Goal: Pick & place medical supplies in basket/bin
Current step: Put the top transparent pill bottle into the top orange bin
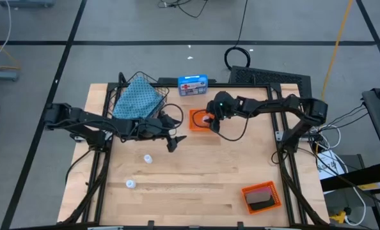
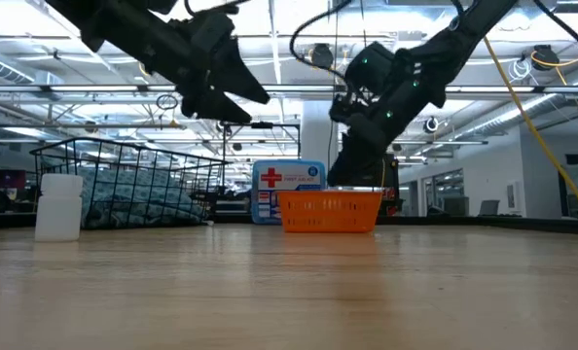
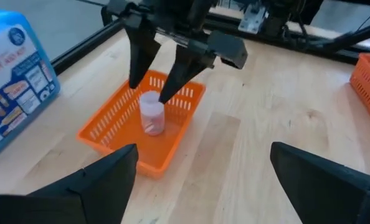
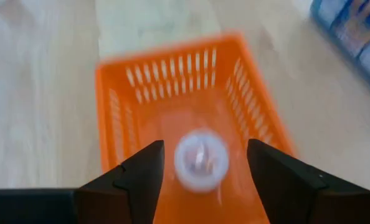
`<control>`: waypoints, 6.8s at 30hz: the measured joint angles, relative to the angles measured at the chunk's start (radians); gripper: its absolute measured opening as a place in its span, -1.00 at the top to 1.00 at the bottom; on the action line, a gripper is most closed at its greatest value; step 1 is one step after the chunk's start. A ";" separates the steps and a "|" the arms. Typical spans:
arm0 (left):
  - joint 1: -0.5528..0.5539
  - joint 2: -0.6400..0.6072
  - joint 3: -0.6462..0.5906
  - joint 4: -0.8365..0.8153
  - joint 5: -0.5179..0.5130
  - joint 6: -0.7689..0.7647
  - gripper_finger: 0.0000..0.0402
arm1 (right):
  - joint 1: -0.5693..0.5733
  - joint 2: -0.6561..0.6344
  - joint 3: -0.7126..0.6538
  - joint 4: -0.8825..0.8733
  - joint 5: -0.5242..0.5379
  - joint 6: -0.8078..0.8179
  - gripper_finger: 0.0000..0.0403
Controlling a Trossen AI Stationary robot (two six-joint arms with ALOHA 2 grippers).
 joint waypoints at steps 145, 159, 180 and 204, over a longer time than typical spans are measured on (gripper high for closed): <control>-0.019 0.585 0.484 -0.099 0.236 0.252 0.28 | 0.455 -0.275 -0.074 -0.034 0.232 0.017 -0.41; 0.007 0.567 0.512 -0.120 0.237 0.267 0.27 | 0.451 -0.267 -0.073 -0.061 0.231 0.033 -0.33; -0.007 0.567 0.511 -0.070 0.237 0.270 0.26 | 0.443 -0.268 -0.072 -0.087 0.229 0.034 0.38; 0.001 -0.006 0.227 -0.199 0.207 0.228 -0.71 | 0.321 -0.267 -0.042 -0.097 0.239 0.060 0.37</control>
